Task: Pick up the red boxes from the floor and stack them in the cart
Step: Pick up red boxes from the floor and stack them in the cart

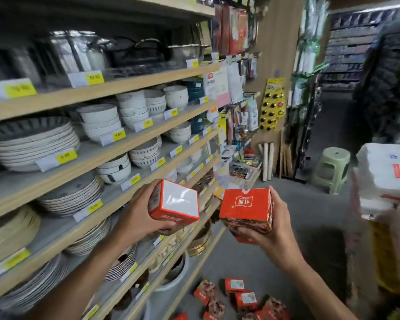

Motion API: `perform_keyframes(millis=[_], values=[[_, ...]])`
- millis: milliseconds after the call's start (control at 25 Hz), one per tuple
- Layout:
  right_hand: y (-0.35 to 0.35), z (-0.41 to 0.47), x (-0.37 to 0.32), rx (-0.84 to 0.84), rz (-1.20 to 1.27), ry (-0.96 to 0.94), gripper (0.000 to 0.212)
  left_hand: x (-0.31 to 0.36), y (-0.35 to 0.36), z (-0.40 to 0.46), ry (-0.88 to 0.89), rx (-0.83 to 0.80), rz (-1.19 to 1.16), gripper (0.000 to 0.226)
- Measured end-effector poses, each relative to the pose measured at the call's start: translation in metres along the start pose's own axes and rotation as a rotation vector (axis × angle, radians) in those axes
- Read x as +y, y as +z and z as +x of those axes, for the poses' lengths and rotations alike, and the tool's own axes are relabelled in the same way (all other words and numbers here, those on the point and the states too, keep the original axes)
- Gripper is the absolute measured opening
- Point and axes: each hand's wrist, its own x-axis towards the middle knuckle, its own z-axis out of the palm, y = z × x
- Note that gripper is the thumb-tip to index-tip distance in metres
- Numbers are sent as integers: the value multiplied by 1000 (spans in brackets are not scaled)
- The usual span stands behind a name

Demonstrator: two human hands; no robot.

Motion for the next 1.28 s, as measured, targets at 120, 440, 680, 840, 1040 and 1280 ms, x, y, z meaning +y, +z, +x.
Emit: perform_keyframes(millis=[120,440,680,840,1040,1280], values=[[67,14,-17,-150,140,-61,112,-23,-59,-65,-143,123,76,119],[272,-26,-133,-643,478,-130,122,-48,-210,-268,-456,485,236,111],[367,-108,-249,-880,589,-240,108,-62,-288,-422,-584,624,343,105],[434,-180,-311,-1059,673,-289,110,-56,-324,-530,-714,748,401,104],[496,-267,-372,-1301,750,-371,116,-11,-341,-632,-935,918,492,105],[546,-355,-436,-1626,893,-536,112,62,-317,-713,-1276,1116,696,119]])
